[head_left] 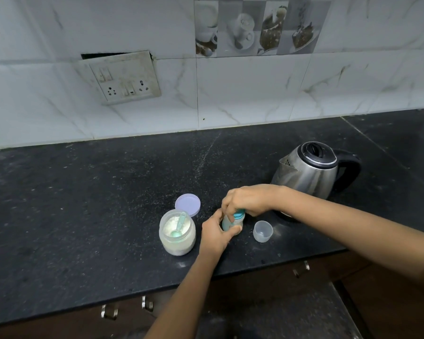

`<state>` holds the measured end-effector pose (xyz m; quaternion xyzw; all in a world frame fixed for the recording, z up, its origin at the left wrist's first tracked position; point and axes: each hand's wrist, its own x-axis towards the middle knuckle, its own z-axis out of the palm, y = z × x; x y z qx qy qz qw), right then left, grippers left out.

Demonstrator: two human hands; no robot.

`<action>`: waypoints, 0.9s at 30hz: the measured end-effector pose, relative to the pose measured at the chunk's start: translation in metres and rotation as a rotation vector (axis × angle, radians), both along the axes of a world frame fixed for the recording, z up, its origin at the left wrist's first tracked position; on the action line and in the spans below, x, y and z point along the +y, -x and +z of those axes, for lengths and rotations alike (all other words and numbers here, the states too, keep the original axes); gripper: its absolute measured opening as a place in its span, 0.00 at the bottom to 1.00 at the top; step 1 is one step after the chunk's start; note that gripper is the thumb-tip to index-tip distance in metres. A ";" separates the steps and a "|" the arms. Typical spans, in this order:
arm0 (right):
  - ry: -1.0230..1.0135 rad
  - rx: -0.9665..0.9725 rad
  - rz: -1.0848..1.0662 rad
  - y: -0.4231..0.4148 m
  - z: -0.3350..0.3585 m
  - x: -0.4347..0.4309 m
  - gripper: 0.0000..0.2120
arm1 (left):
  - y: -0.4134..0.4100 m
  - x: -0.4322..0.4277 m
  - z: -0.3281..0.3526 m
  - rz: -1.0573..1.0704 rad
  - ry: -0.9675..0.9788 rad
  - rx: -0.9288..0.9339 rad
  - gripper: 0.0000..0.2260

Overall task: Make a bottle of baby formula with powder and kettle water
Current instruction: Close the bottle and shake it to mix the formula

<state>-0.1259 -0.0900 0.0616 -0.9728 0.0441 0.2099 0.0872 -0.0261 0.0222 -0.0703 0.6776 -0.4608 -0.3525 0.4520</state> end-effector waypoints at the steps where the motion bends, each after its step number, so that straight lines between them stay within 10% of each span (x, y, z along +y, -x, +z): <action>1: -0.007 0.007 -0.052 -0.001 0.003 0.000 0.18 | 0.000 0.001 0.001 0.004 0.005 -0.005 0.23; 11: 0.178 -0.075 -0.660 -0.005 -0.016 0.018 0.28 | 0.001 0.004 -0.001 0.007 0.035 0.004 0.21; 18: -0.070 0.066 -0.272 0.002 0.010 0.007 0.30 | 0.000 0.003 0.000 0.005 0.018 0.012 0.24; 27: 0.163 -0.046 -0.525 -0.010 -0.010 0.018 0.20 | 0.002 0.004 -0.002 -0.020 0.023 0.034 0.24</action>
